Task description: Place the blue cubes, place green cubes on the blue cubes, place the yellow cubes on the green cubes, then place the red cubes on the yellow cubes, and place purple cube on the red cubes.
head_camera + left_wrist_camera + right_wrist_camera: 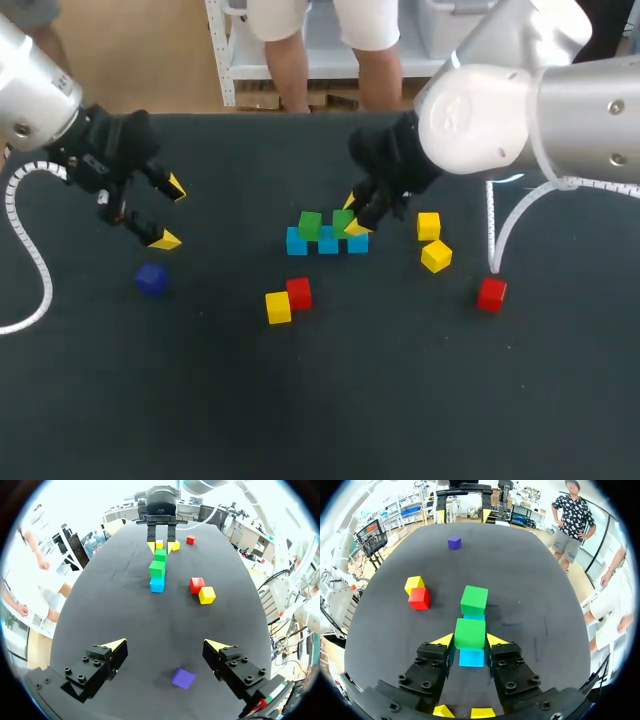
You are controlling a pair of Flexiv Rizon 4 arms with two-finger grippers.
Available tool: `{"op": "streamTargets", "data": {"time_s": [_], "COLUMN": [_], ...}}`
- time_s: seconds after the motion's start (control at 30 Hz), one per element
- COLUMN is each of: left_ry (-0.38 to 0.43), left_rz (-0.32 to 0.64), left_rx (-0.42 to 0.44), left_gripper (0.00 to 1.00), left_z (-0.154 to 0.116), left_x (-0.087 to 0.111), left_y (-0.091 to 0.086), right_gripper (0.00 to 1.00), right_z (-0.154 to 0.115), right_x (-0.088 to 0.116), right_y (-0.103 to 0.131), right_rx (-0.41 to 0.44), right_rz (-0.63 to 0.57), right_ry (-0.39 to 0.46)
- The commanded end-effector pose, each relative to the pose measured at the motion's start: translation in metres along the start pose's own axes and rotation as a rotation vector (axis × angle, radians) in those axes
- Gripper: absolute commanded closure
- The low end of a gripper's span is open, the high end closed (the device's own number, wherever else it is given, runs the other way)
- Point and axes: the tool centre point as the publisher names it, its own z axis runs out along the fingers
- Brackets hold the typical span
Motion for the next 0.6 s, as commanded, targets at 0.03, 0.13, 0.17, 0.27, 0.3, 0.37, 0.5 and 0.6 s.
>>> {"op": "streamTargets", "data": {"time_s": [0.03, 0.13, 0.17, 0.27, 0.3, 0.37, 0.5, 0.6], "left_ry": [-0.005, -0.005, -0.005, -0.005, -0.005, -0.005, -0.005, -0.005], "left_rz": [0.003, 0.003, 0.003, 0.003, 0.003, 0.003, 0.003, 0.003], "left_rx": [-0.003, -0.003, -0.003, -0.003, -0.003, -0.003, -0.003, -0.003], "left_gripper": [0.0, 0.0, 0.0, 0.0, 0.0, 0.0, 0.0, 0.0], "left_z": [0.0002, 0.0002, 0.0002, 0.0002, 0.0002, 0.0002, 0.0002, 0.0002], "left_x": [0.0017, 0.0017, 0.0017, 0.0017, 0.0017, 0.0017, 0.0017, 0.0017], "left_y": [-0.0009, -0.0009, -0.0009, -0.0009, -0.0009, -0.0009, -0.0009, -0.0009], "right_gripper": [1.0, 1.0, 1.0, 1.0, 1.0, 1.0, 1.0, 1.0], "right_z": [0.0014, 0.0023, 0.0023, 0.0024, 0.0023, 0.0023, 0.002, 0.0021], "right_x": [-0.0006, -0.0007, -0.0007, 0.0, 0.0001, 0.0002, 0.0013, 0.0021], "right_y": [-0.0025, -0.0031, -0.0031, -0.0037, -0.0037, -0.0038, -0.0043, -0.0047], "right_rx": [-0.004, -0.005, -0.005, -0.005, -0.004, -0.004, -0.004, -0.004], "right_rz": [0.0, 0.002, 0.002, 0.004, 0.005, 0.005, 0.006, 0.007], "right_ry": [-0.004, -0.005, -0.005, -0.005, -0.005, -0.005, -0.003, -0.003]}}
